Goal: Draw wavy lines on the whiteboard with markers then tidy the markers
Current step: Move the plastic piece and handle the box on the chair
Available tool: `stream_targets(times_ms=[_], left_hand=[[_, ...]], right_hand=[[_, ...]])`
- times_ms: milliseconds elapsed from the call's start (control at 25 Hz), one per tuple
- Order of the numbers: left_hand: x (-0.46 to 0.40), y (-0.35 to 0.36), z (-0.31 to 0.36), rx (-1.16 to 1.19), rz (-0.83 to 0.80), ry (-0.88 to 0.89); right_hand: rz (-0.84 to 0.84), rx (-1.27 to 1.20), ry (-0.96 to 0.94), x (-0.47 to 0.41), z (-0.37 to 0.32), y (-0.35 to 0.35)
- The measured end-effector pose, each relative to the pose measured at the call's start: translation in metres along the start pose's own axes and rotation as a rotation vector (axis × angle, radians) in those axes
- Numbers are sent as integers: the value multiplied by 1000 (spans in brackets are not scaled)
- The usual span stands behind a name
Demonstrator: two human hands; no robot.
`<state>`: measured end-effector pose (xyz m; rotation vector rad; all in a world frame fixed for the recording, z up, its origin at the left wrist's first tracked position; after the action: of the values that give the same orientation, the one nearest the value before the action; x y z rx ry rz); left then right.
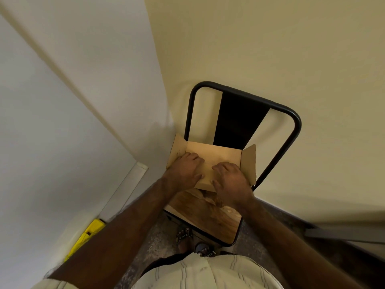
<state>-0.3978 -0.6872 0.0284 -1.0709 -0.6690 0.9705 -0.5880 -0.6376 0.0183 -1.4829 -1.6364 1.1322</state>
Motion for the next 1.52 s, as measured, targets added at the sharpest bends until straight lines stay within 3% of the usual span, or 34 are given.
stream_targets(times_ms=[400,720,920,1200,1520], left_hand=[[90,-3,13,141,456,-28],[235,18,-15,75,735,-545],[320,19,-52,-53,823,-799],[400,22,-113,-129,650,-1031],[421,34,-144,-157,496,-911]], right_hand=[[83,-123,-211,13,-31,-4],[-7,-234,-631,33,-104,46],[-182,-272,-724,41,-177,85],[-182,-288,-841,47,-260,154],[-215,-126,-860,53,-291,205]])
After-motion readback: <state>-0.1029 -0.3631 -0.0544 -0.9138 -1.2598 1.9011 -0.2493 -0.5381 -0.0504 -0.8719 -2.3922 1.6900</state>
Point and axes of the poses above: each hand's wrist, its own x-axis away from the middle knuckle, its own y-axis out of the palm, z = x × y, the point moved 2 cm from there along -x, towards the middle knuckle, and after that the axes turned 12 degrees about z, right-handed, at the moved point
